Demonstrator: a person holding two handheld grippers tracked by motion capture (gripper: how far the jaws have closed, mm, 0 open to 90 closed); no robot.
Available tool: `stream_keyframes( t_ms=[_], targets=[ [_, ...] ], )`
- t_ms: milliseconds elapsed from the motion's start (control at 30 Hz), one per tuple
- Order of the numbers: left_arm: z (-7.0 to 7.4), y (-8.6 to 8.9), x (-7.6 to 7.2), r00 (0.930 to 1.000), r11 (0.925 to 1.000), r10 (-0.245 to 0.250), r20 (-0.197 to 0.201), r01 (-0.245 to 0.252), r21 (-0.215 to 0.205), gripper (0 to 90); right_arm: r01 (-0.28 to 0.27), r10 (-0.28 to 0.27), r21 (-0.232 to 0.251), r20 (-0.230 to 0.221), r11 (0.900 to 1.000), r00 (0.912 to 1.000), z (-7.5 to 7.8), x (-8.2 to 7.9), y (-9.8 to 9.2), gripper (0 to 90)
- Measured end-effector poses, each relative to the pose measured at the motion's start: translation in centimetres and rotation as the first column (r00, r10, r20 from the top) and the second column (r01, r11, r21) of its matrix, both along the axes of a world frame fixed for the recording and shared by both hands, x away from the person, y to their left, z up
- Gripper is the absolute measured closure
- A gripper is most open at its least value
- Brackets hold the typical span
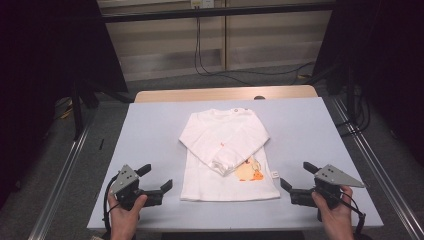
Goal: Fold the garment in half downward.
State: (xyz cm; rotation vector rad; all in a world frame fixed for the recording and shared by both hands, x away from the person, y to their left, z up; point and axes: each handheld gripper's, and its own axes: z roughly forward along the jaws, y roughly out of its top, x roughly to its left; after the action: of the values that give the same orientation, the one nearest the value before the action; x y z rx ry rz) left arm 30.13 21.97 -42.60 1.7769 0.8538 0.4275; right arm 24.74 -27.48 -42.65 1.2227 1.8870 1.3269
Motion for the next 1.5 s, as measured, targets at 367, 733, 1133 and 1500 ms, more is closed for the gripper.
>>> stream_keyframes(
  t_ms=[367, 733, 1133, 1500],
  targets=[
    [-0.6, -1.8, 0.5, 0.9958, 0.9938, -0.067, -0.063, 0.072, 0.085, 5.2, -0.109, 0.103, -0.032, -0.147, 0.994, 0.9838, -0.5, 1.4, 2.1, 7.6],
    [-0.8, -3.4, 1.0, 0.9863, 0.9859, -0.106, -0.126, 0.121, 0.116, 12.9, -0.188, 0.152, -0.074, -0.344, 0.979, 0.9265, -1.2, 3.2, 2.2, 23.0],
    [-1.3, -2.6, 0.7, 0.9824, 0.9829, -0.100, -0.157, 0.122, 0.137, 14.9, -0.232, 0.167, -0.116, -0.409, 0.966, 0.8973, -1.8, 3.2, 2.5, 50.5],
    [-1.5, -2.6, 0.3, 0.9723, 0.9701, -0.145, -0.183, 0.176, 0.167, 21.4, -0.272, 0.184, -0.154, -0.428, 0.950, 0.8849, -1.7, 2.6, 2.7, 69.1]
  ],
)
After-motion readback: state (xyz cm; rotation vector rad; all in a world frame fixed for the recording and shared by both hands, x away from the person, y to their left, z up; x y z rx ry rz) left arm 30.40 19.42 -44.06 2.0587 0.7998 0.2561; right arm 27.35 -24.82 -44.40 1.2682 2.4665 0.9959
